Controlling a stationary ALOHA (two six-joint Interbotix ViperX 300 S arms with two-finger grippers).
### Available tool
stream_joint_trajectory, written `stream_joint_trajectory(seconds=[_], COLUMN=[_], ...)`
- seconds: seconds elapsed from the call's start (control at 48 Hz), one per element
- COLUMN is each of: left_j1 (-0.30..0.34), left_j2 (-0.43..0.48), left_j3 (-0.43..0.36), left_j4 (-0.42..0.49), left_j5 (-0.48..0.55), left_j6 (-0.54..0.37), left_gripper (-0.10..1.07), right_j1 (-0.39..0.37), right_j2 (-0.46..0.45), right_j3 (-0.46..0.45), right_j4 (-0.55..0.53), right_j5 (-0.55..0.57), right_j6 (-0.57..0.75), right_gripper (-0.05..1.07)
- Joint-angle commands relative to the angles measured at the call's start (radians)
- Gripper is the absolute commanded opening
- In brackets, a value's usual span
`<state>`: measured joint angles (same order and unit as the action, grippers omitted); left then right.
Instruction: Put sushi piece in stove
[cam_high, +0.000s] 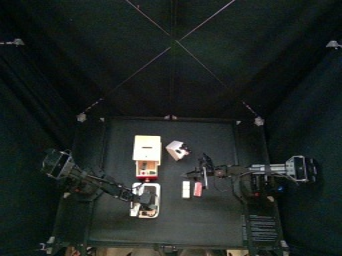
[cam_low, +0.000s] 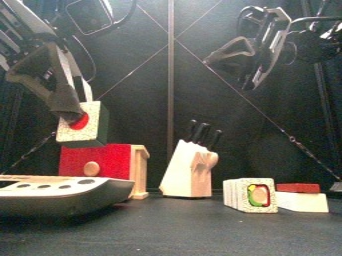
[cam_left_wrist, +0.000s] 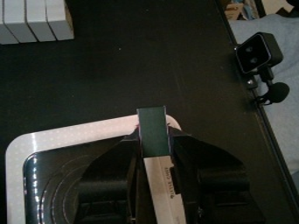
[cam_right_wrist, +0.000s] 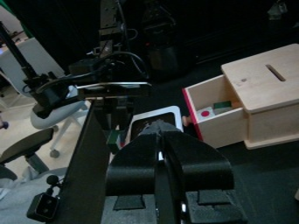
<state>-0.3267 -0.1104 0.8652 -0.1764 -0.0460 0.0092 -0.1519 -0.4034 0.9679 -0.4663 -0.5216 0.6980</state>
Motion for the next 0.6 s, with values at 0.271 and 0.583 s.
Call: stream_joint_trajectory(seconds=[0.271, 0.583], left_j1=[0.137, 0.293], left_j2=[-0.086, -0.331], left_j3=[0.005, 0.127], left_j4=[0.028, 0.028], left_j5=[0.003, 0.017], left_j6=[0.002, 0.0], left_gripper=[0.55, 0.55], right_j1=[-0.003, -0.003], right_j2=[-0.008, -0.008], right_j3=[-0.023, -0.02], right_j4=[0.003, 0.002], right_j5=[-0.009, -0.009], right_j6=[-0.002, -0.002], right_gripper=[0.37, 0.37])
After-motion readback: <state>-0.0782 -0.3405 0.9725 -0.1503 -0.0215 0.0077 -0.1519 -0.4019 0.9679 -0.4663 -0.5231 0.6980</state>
